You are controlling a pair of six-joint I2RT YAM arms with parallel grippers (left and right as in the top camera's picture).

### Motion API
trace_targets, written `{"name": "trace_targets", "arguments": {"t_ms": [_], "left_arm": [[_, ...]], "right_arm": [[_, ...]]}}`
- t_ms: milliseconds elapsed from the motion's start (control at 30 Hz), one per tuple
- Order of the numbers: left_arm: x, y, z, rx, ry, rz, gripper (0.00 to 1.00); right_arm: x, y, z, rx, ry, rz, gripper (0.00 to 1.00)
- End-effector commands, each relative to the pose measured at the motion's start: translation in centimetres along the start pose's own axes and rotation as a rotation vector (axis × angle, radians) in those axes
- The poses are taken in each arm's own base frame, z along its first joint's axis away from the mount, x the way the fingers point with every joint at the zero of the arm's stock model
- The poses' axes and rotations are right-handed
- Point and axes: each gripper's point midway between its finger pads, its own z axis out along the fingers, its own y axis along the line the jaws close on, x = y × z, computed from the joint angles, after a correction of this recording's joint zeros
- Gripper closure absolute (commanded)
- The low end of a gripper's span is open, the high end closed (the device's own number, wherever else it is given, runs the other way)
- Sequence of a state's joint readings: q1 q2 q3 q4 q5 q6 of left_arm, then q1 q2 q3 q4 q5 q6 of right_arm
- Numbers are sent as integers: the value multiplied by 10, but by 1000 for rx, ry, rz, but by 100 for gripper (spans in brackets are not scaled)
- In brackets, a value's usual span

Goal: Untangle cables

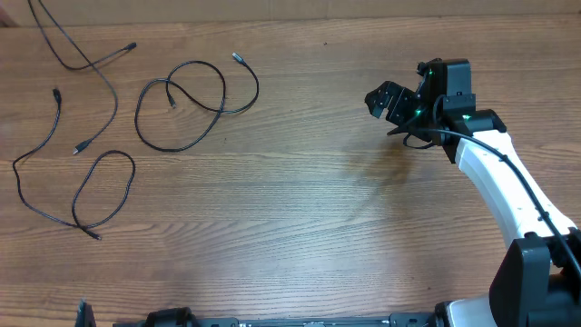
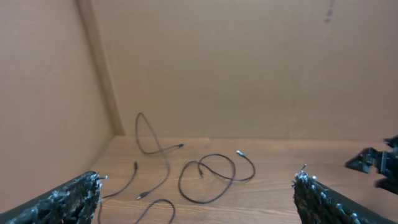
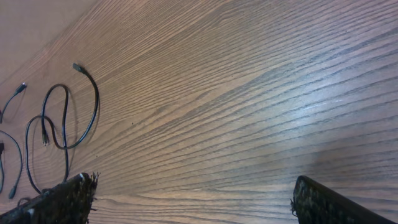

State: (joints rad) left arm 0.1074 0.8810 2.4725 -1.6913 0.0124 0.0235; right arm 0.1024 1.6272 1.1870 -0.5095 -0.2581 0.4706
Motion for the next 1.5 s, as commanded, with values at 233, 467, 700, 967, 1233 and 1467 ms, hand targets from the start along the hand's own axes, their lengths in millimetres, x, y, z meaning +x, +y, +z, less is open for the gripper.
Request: {"name": "trace_targets", "arguments": {"t_ms": [233,467,700,967,1233,1467], "left_arm": [[56,-15,-74,164,-95,-29,0],[118,-21,-84,198,-48,-34,1],[167,-23,-68,241,37,-52,0],[189,-16,-34,195,55,-47,0],[216,-12,-3,148,86,-40,0],[225,-8,26,96,122,-37,0]], "right_arm": [[-4,4,-6,-8,-22,-14,0],[-4,4,-6,-8,-22,-14,0],[-4,4,-6,-8,-22,-14,0],[-4,4,-6,-8,-22,-14,0],[-4,4,-6,-8,-22,-14,0],[-4,4,-6,-8,-22,-14,0]]}}
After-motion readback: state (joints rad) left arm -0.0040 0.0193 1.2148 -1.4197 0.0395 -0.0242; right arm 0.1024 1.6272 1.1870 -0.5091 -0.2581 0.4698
